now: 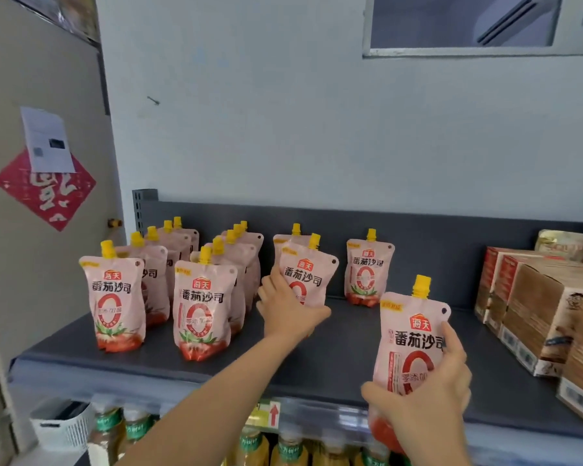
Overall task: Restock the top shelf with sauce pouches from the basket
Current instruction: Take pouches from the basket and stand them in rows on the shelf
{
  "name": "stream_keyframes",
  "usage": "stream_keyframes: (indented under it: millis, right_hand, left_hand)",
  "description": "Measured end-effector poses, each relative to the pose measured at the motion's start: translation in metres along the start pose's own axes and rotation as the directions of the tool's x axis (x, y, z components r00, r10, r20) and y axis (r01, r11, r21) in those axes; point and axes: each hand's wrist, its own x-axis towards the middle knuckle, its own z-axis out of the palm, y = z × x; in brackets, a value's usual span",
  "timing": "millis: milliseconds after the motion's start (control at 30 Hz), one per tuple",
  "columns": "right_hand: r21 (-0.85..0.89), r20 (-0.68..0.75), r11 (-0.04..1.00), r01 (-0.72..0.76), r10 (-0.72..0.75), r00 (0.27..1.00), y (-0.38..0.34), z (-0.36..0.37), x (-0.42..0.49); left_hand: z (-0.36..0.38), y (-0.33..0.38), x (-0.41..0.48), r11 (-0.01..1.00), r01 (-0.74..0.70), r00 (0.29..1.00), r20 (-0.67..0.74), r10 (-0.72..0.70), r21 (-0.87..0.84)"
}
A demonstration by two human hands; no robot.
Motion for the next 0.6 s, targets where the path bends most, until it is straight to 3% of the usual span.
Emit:
stream_keyframes:
  millis: [600]
  right_hand:
    - [-0.150,-0.004,0.984,0.096,-0.098,0.995,-0.017,0.058,0.049]
  left_hand:
    - [0.064,-0.030,0.080,0.987,0.093,0.991,-0.080,-0.104,-0.132]
